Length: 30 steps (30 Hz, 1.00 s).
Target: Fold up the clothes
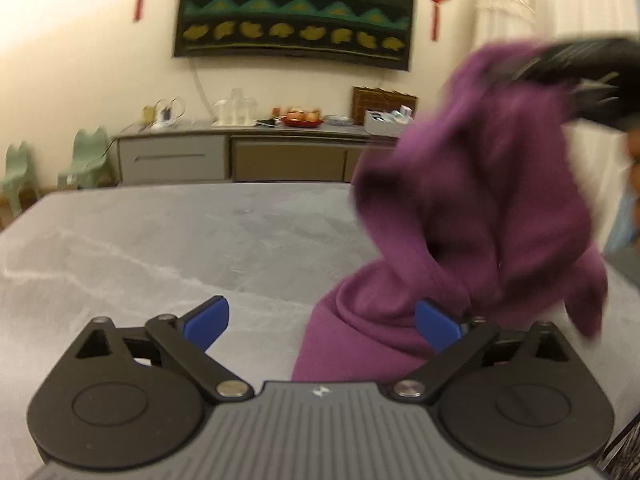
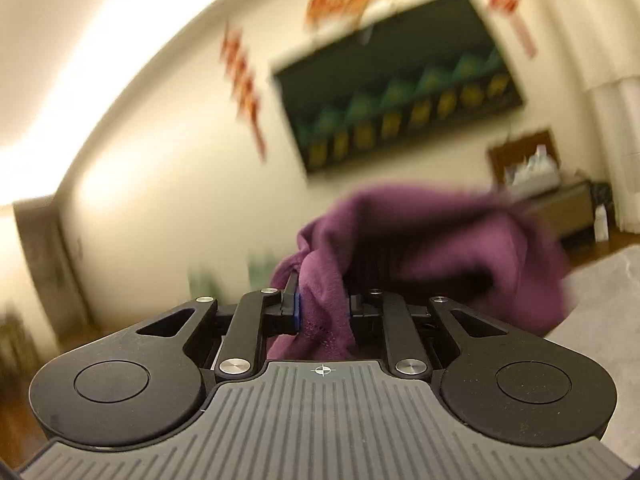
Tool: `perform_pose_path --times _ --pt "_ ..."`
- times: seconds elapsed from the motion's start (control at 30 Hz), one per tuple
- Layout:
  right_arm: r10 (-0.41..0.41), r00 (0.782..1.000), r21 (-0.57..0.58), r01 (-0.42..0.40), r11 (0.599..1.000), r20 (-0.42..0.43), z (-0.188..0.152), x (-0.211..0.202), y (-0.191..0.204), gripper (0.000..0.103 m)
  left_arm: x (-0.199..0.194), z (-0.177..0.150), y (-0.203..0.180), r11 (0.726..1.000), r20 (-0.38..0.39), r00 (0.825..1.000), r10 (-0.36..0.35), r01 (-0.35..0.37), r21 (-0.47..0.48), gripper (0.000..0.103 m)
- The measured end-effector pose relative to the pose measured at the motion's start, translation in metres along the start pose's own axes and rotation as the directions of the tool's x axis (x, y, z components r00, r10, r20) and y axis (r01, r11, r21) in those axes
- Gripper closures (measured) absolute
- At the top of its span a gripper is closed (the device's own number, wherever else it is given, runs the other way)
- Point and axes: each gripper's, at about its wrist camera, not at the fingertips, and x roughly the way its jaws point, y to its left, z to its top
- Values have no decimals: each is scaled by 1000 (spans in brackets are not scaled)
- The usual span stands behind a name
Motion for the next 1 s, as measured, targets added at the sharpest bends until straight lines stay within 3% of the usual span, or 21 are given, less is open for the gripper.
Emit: perform_pose_path --times 0.1,0.23,0.3,0.33,0.37,0.4,0.43,0.53,0.63,0.67,0.7,0.73,0.77,0.83,0.93,1.0 --pt "-105 976 -70 93 993 -192 -49 50 -6 86 8 -6 -22 997 8 1000 7 -8 73 0" --pt "-75 954 23 85 996 -290 -75 66 -26 85 11 -13 -46 988 39 997 -63 57 142 0" --pt "18 960 71 2 997 -280 -70 58 -31 79 15 -12 -63 981 46 994 -104 95 167 0" --pt "98 955 118 -67 991 -281 -67 54 -36 63 18 -9 -75 979 44 992 -116 107 174 0" --pt "178 944 164 -135 977 -279 -64 50 -41 54 23 -6 -86 977 39 991 -129 120 174 0" --pt "221 939 196 -172 965 -264 -63 44 -45 35 29 -2 -96 976 26 989 -146 139 169 0" --pt "227 944 213 -177 961 -239 -62 36 -49 26 35 2 -106 974 14 987 -162 158 164 0" --pt "165 973 252 -121 960 -162 -49 10 -77 21 60 9 -139 967 -38 982 -184 188 173 0" --pt "98 985 330 -47 943 -142 -49 -8 -111 16 96 17 -180 961 -70 995 -65 81 263 0" --pt "73 986 338 -19 941 -148 -50 -12 -118 16 108 19 -192 954 -74 997 -29 50 295 9" --pt "47 987 346 9 938 -154 -51 -15 -126 16 123 22 -207 938 -101 995 -2 37 343 52" --pt "22 987 354 37 934 -160 -52 -19 -134 16 135 32 -216 924 -132 991 15 37 381 77" --pt "-4 986 362 65 930 -167 -53 -22 -142 16 146 41 -225 907 -162 986 33 38 419 95" --pt "-55 982 377 120 919 -181 -54 -29 -158 16 134 79 -211 940 -123 991 -45 84 331 97" --pt "-130 971 397 203 895 -203 -57 -39 -181 16 67 143 -146 989 52 996 -74 66 135 99" --pt "-164 962 401 242 884 -219 -59 -43 -193 16 19 161 -75 1000 138 990 19 -16 -27 101"
